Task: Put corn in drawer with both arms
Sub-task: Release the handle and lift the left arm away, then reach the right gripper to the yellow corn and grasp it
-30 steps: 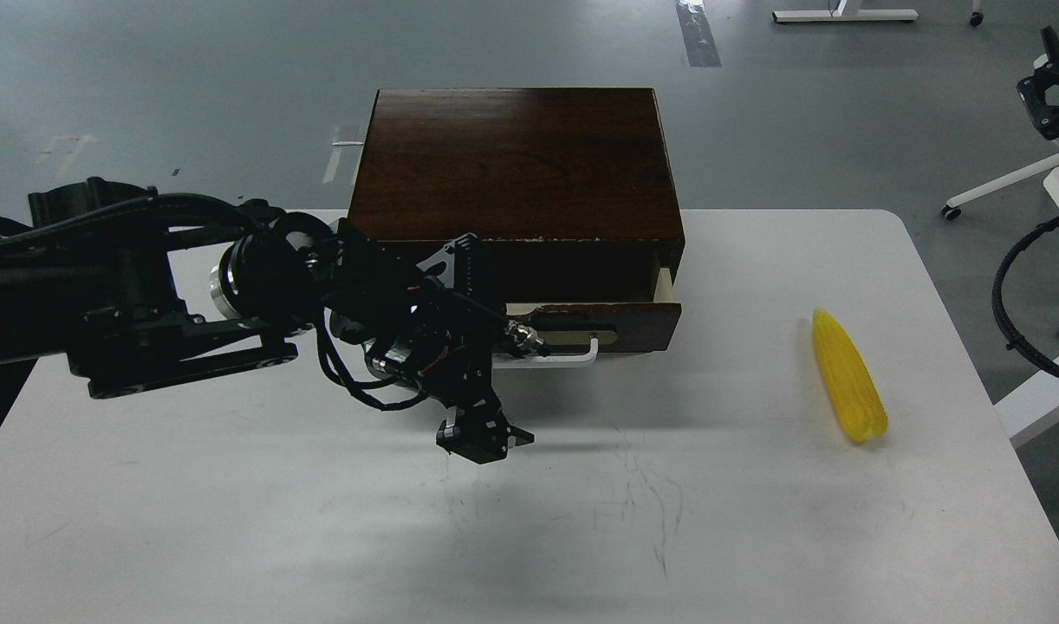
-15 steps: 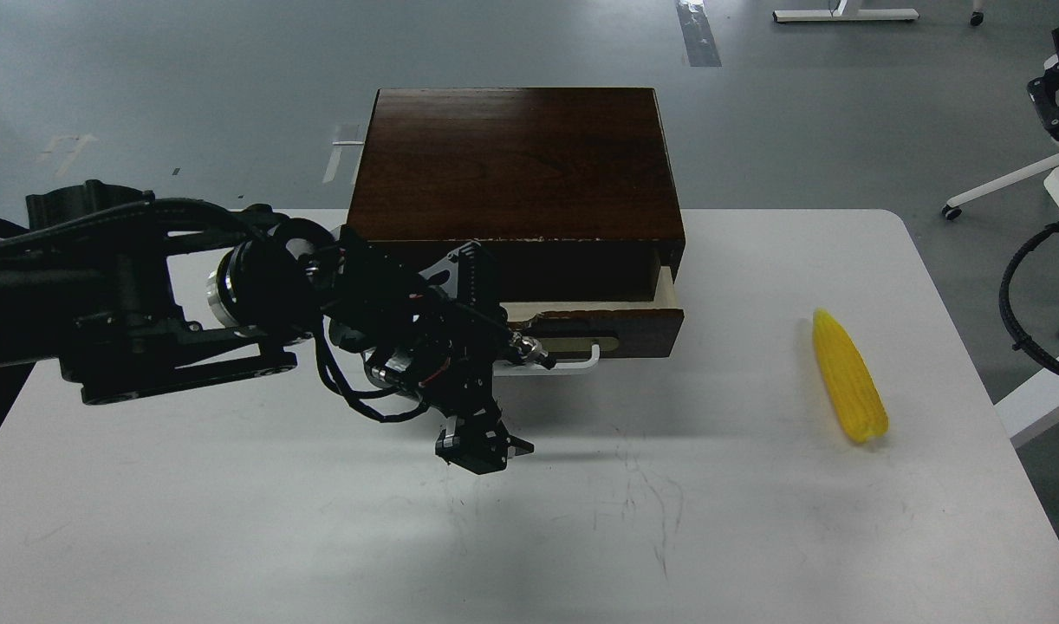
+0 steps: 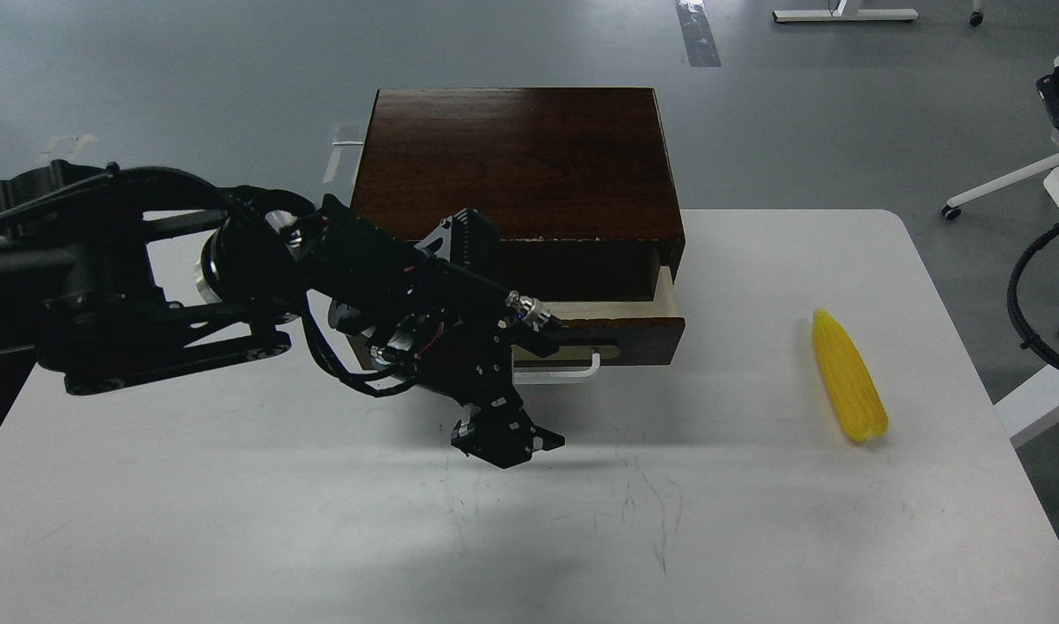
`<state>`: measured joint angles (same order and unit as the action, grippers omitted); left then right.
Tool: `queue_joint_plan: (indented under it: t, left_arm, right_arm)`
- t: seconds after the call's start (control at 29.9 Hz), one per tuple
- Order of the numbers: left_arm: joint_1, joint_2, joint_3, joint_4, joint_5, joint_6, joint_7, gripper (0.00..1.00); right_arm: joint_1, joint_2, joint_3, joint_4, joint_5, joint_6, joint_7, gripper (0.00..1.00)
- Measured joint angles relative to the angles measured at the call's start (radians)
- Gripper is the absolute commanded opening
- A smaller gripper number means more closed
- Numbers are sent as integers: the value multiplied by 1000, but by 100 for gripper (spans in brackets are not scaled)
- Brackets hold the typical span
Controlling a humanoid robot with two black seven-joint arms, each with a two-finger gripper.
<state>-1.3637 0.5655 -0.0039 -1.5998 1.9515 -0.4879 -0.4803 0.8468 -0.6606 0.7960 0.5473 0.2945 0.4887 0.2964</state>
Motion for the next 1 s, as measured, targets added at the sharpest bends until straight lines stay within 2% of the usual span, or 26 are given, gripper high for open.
queue_joint_plan:
  t: [0.17, 0.27, 0.37, 0.43, 0.57, 0.67, 0.87, 1.0]
  left_arm:
    - [-6, 34, -85, 8, -124, -1, 0, 98]
    - [-5, 56, -184, 51, -302, -1, 3, 98]
    - [3, 65, -262, 171, -575, -1, 11, 98]
    - [5, 63, -284, 292, -761, -1, 13, 98]
    - [32, 48, -293, 481, -1127, -1, 6, 98]
    - [90, 48, -301, 568, -1378, -1, 4, 98]
    - [171, 45, -319, 712, -1826, -1, 8, 98]
    - [193, 43, -364, 780, -2019, 0, 7, 98]
  right_arm:
    - [4, -6, -10, 3, -3, 0, -2, 100]
    - [14, -51, -66, 18, -28, 0, -9, 100]
    - [58, -123, -165, 47, -65, 0, -9, 100]
    - [94, -152, -241, 56, -107, 0, -9, 100]
    - [189, -179, -389, 59, -273, 0, -6, 100]
    - [259, -187, -470, 60, -432, 0, -4, 100]
    - [309, -184, -642, 89, -741, 0, -6, 100]
    - [326, -185, -746, 163, -943, 0, -10, 100]
